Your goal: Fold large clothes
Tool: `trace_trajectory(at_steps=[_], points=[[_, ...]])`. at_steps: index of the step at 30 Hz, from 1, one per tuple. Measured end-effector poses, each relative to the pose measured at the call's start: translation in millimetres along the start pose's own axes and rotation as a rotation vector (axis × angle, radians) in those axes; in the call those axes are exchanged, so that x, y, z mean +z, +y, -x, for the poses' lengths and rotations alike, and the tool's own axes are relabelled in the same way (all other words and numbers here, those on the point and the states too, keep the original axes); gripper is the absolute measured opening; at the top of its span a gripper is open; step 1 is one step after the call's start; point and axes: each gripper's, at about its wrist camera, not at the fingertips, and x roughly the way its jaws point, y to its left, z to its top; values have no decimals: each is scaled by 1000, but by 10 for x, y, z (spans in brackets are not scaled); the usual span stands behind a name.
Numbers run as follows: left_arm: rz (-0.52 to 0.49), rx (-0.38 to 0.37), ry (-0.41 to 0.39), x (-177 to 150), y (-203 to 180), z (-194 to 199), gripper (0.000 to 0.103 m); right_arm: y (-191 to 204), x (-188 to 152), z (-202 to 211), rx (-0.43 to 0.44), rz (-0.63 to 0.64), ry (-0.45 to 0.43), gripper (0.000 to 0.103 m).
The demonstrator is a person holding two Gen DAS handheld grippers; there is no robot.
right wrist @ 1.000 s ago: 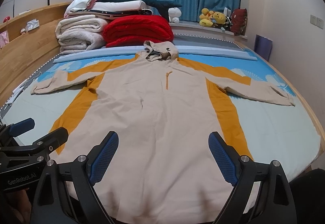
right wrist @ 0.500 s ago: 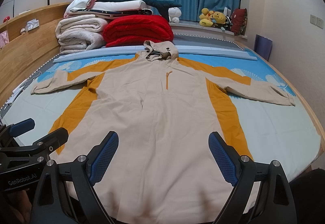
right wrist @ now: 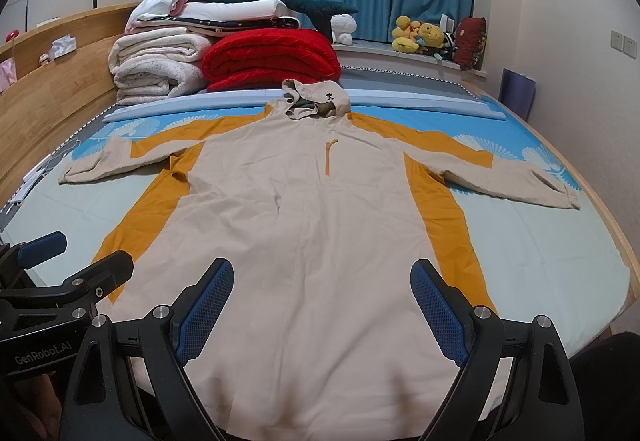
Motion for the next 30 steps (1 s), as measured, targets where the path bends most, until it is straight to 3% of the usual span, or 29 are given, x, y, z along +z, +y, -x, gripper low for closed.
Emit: trace_trajectory(at_steps=[21, 30], points=[[28, 18, 3, 11, 32, -18, 94, -15, 3, 20, 2, -2, -10, 90], [95, 45, -103, 318, 311, 160, 91, -241, 200, 188, -17, -15, -94, 90]])
